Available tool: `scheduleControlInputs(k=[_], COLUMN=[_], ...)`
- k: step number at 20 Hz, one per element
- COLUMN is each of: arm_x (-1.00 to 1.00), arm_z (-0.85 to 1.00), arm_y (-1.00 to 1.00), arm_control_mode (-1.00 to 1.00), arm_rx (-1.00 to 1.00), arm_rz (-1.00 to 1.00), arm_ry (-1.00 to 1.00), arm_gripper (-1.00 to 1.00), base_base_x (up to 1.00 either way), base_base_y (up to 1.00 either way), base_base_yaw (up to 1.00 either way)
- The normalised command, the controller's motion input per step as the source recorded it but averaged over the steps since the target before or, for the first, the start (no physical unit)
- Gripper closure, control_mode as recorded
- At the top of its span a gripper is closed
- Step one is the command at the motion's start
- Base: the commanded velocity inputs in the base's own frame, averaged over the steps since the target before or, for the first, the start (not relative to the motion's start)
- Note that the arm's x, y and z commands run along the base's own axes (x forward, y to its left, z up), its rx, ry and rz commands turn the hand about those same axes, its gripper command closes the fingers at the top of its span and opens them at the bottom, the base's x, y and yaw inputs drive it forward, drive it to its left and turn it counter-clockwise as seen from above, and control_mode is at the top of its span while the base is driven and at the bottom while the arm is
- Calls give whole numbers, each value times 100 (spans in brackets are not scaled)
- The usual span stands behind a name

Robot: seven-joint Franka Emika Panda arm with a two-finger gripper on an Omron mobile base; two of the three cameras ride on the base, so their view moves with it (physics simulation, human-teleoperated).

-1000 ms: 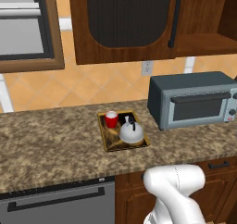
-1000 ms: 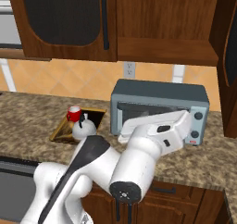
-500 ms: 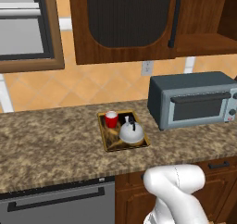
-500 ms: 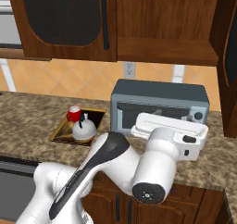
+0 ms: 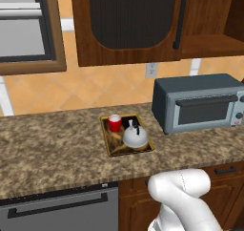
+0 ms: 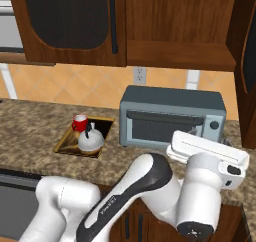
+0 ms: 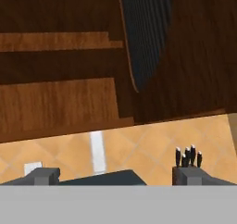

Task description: Pick the kettle from the counter and place it on the tray. Then pick the mug from the cabinet and place it on the tray. Then close the cabinet doors.

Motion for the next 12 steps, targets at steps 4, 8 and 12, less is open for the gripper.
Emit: scheduleControlInputs(k=[4,8,12], arm_x=[0,-2,0], arm_z=[-27,0,0], arm_y=[-48,-64,-63], arm_control_mode=[-100,-100,-100], arm_rx=[0,0,0], arm_rz=[12,14,12], arm_ry=[-20,-23,-18], arm_gripper=[-100,-100,-100], base_base_x=[0,0,0], base_base_y=[0,0,0], base_base_yaw=[0,0,0])
